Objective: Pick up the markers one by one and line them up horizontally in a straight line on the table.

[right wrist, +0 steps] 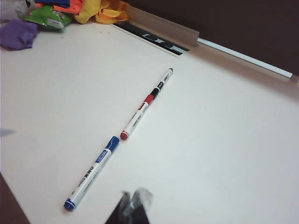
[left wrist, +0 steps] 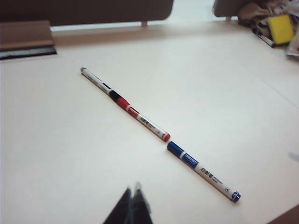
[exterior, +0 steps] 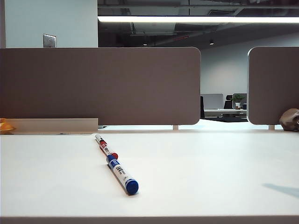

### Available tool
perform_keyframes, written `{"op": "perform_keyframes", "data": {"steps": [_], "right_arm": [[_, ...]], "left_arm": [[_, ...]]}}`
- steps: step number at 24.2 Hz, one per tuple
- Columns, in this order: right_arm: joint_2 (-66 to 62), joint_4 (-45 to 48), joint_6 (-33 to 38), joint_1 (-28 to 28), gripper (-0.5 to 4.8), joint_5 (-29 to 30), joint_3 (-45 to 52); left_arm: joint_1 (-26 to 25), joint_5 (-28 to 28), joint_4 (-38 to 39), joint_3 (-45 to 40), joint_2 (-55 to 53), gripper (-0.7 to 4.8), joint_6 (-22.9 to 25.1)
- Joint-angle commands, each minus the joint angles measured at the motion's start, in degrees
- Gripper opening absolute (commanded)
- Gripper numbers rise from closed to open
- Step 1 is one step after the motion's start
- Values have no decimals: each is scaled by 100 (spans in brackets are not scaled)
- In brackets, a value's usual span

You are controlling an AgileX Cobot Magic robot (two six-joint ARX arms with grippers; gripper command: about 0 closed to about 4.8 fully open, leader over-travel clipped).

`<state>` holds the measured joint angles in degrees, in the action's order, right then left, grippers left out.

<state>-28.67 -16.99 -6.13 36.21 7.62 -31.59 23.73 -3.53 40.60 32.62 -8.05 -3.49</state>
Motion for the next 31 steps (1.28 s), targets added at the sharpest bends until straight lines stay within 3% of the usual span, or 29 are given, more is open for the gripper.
{"op": "perform_keyframes", "data": {"steps": [1, 9, 19, 27, 31], "right_arm": [[15, 529, 212, 7, -2, 24, 271], [9, 1119, 317, 4, -2, 17, 798], [4, 1738, 317, 4, -2, 0, 1458], [0, 1794, 494, 4, -1, -9, 1637], [0, 1998, 509, 7, -1, -4, 1891]], "left_arm": [[-4, -184, -479, -160, -4, -5, 0], [-7, -173, -927, -313, -4, -5, 0], [-4, -173, -2363, -1231, -4, -5, -33], [-4, -173, -3023, -1919, -4, -5, -763], [-4, -184, -3016, -2065, -4, -5, -769]]}}
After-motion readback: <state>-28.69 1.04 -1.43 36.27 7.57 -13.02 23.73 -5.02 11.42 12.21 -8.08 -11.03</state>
